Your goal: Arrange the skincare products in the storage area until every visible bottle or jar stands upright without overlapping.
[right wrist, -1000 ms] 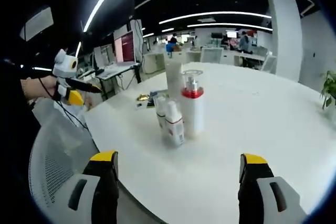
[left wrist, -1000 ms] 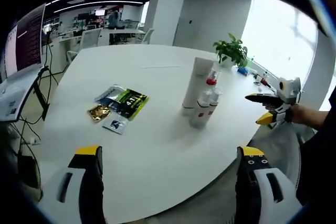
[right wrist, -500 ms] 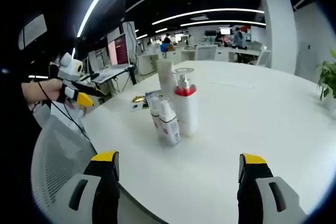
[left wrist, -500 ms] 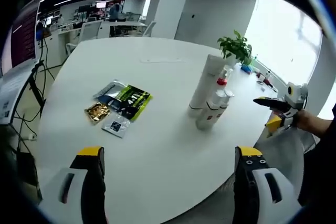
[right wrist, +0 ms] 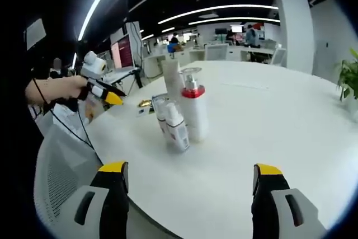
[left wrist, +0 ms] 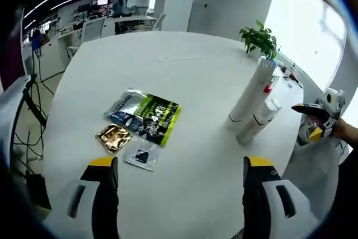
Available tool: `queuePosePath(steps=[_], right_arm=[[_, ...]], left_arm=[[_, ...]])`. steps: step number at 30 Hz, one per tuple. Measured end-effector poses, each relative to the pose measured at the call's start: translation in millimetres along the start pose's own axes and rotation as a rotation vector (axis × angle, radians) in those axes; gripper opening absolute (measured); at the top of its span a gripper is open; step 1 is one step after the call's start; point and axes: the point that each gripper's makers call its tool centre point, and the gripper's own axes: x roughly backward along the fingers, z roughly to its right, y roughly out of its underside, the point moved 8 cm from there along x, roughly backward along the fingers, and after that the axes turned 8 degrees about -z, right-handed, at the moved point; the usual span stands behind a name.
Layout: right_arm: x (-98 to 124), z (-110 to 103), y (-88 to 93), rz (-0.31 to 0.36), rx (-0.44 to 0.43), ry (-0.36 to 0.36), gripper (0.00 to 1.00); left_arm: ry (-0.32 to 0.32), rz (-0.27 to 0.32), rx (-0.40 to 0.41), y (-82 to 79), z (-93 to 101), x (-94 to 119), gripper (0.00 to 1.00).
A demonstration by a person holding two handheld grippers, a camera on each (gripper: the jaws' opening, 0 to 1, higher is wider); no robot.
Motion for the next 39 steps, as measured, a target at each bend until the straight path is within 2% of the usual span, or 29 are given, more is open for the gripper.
queuePosePath(steps=[2, 5, 8, 9, 10, 14, 18, 22, 25, 30, 32, 35, 39], right_arm=[[0, 0, 0.1, 0.0, 0.0, 0.004, 0.95], [0, 0, 0.1, 0.002, -0.007, 0.004, 0.94], [0, 2, 0.8, 0.002, -0.023, 0.006, 0.94], [0, 3, 1.4, -0.001, -0.026, 0.009, 0.94], [0, 3, 1.6, -0.002, -0.026, 0.01, 0.94], [0, 3, 2.2, -0.008, -0.031, 0.019, 0.94], [0, 3, 3.0, -0.015, -0.035, 0.021, 0.93], [-1, 4, 3.6, -0.026, -0.037, 0.026, 0.93], [-1, 4, 4.3, -0.034, -0.042, 0.029, 0.92], [-3, 4, 6.3, -0.051, -0.048, 0.031, 0.91], [-3, 4, 6.9, -0.057, -0.045, 0.031, 0.91], [-3, 5, 6.9, -0.059, -0.047, 0.033, 0.91], [-4, 7, 7.5, -0.063, -0.055, 0.042, 0.9]], left_arm=[[0.01, -0.012, 0.015, -5.6, -13.7, -12, 0.84], [0.008, -0.026, 0.036, -11.0, -13.0, -17, 0.84], [0.001, -0.032, 0.073, -24.9, -25.6, -27, 0.85], [-0.005, -0.029, 0.08, -31.7, -35.4, -32, 0.84], [-0.013, -0.031, 0.079, -35.5, -41.5, -35, 0.82], [-0.038, -0.039, 0.059, -45.0, -41.1, -43, 0.78], [-0.071, -0.051, 0.039, -56.8, -57.0, -53, 0.71], [-0.106, -0.067, 0.045, -65.5, -79.3, -66, 0.7], [-0.121, -0.074, 0.031, -63.2, -80.3, -71, 0.65], [-0.16, -0.09, 0.032, -66.3, -112.3, -97, 0.6], [-0.162, -0.09, 0.021, -62.8, -110.0, -88, 0.59], [-0.171, -0.106, -0.01, -61.2, -111.6, -96, 0.54], [-0.199, -0.114, -0.02, -59.3, -114.1, -100, 0.57]])
